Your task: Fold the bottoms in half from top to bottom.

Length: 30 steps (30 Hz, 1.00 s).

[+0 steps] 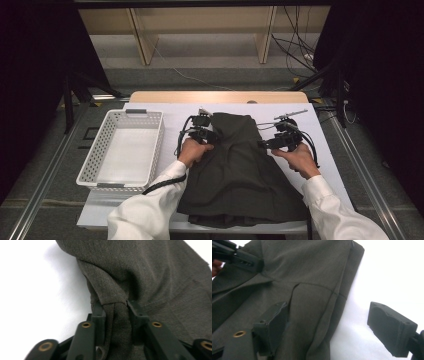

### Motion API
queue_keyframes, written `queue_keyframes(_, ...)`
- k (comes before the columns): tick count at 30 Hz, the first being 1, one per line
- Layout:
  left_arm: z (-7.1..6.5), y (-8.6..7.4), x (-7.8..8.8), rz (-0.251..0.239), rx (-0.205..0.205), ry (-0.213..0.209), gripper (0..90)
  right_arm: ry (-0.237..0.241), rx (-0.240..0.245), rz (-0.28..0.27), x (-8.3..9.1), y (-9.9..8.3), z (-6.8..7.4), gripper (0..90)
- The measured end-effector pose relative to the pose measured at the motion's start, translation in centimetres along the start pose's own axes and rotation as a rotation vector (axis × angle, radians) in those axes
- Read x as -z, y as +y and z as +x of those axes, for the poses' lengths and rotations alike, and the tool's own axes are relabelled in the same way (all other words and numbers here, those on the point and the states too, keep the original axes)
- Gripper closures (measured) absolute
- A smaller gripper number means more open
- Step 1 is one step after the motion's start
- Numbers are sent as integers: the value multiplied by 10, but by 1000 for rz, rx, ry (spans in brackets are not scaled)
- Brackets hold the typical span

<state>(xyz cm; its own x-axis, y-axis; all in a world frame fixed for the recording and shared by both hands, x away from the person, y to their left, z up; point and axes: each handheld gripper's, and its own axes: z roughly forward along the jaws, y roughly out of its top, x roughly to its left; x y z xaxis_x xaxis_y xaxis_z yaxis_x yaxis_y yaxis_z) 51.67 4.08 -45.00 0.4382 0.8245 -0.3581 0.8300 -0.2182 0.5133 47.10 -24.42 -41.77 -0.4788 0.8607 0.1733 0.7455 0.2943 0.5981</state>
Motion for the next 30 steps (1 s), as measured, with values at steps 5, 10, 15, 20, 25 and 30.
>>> queue_keyframes(5, -1, 0, 3, -8, -8, -5, 734, 19, -19, 31, -10, 18, -2, 189)
queue_keyframes(10, -1, 1, 5, -9, -13, -9, 732, -4, -35, 80, -27, 36, -3, 200)
queue_keyframes(15, -1, 1, 4, -7, -18, -10, 733, -26, -54, 122, -46, 42, -5, 210)
queue_keyframes(20, -1, 1, 4, -9, -23, -11, 733, -40, -84, 158, -60, 43, -13, 231)
queue_keyframes(25, -1, 1, 4, -10, -22, -9, 727, -45, -101, 206, -72, 42, -15, 261)
queue_keyframes(30, 2, 0, 6, -13, -14, -6, 687, -41, -104, 234, -82, 40, -13, 319)
